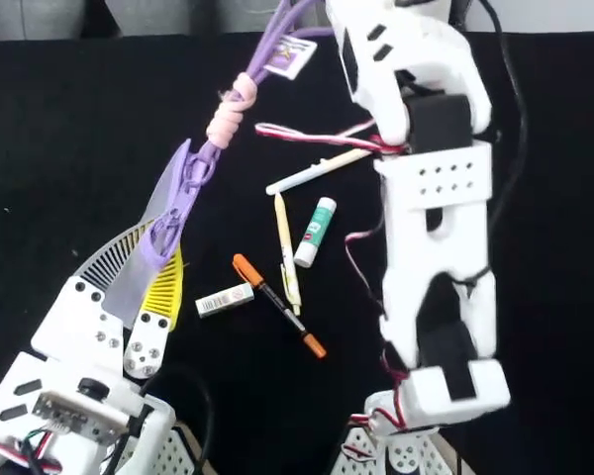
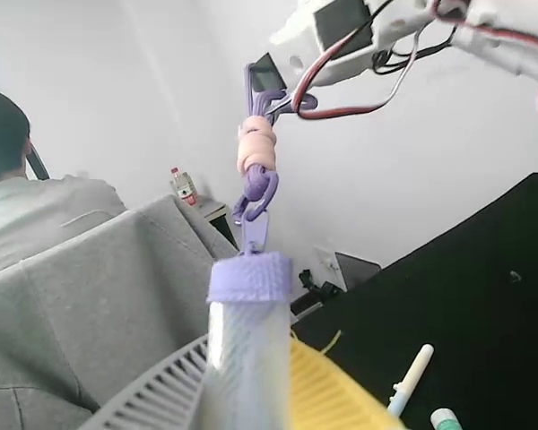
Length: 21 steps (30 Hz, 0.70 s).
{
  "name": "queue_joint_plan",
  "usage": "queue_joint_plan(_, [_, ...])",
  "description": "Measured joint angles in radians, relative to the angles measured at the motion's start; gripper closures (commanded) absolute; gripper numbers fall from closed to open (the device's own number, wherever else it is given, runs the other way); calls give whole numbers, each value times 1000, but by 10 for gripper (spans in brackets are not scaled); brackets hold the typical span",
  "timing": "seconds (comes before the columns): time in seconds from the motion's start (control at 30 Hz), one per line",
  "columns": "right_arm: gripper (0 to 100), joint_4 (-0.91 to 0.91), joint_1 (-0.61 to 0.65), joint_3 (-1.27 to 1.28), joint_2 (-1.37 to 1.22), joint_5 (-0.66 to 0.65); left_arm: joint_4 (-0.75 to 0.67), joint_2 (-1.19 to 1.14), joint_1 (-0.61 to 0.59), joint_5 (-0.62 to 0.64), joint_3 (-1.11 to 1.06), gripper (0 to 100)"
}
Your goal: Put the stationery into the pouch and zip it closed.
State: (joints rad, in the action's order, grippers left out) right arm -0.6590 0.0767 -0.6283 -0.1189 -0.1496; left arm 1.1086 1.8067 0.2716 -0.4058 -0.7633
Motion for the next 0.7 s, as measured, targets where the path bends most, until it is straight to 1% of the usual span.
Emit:
queue_joint_plan(0.4, [988, 0, 2, -199, -241, 0, 11, -2, -2, 2, 21, 972])
queue_joint_plan(0.57, [988, 0, 3, -269, -318, 2, 15, -15, -2, 77, 91, 972])
queue_joint_plan(0.7, [988, 2, 3, -299, -371, -2, -48, -23, -8, 127, 98, 973])
